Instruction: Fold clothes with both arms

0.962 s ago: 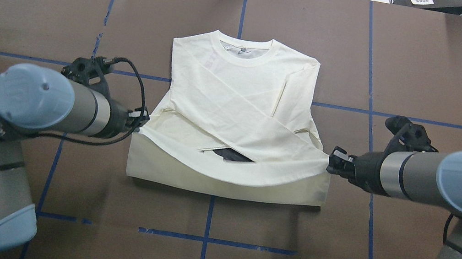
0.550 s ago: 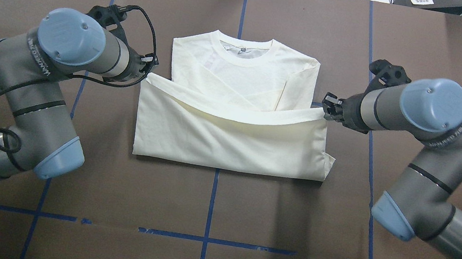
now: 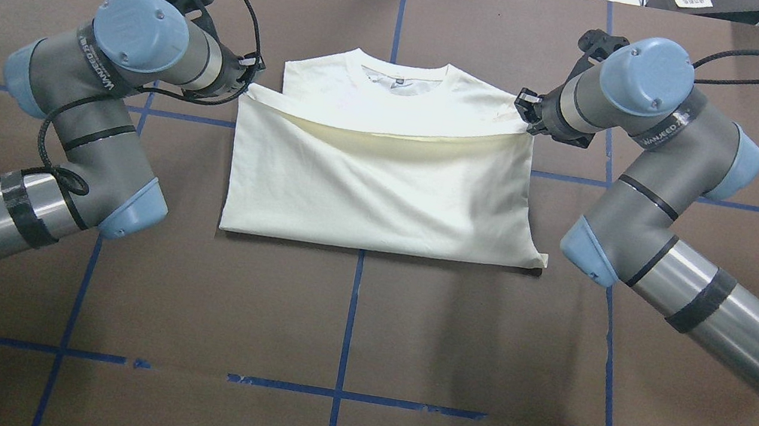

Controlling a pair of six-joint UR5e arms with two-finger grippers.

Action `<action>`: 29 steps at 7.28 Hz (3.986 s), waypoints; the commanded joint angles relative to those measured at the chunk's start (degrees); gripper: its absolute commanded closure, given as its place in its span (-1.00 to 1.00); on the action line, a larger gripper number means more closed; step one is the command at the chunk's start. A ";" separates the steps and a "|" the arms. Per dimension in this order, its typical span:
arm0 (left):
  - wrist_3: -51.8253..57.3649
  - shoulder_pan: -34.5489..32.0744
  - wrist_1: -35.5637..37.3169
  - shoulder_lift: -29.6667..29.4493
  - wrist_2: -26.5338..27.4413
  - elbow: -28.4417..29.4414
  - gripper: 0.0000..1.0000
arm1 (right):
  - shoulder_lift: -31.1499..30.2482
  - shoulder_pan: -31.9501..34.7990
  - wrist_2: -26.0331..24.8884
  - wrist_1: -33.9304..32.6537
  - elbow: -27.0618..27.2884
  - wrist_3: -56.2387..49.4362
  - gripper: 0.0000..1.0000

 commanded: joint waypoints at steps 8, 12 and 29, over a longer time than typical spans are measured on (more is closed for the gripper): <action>-0.08 -1.53 -5.80 -1.16 0.00 3.89 0.16 | 7.37 1.47 -0.36 0.58 -12.36 -3.42 0.00; 0.88 -1.53 -14.13 -0.37 -0.53 3.37 -0.04 | -5.46 2.97 8.94 0.14 7.23 -0.97 -0.29; 0.27 -2.14 -13.99 1.65 -1.41 1.44 -0.05 | -21.51 -10.66 5.60 0.75 26.35 19.61 1.00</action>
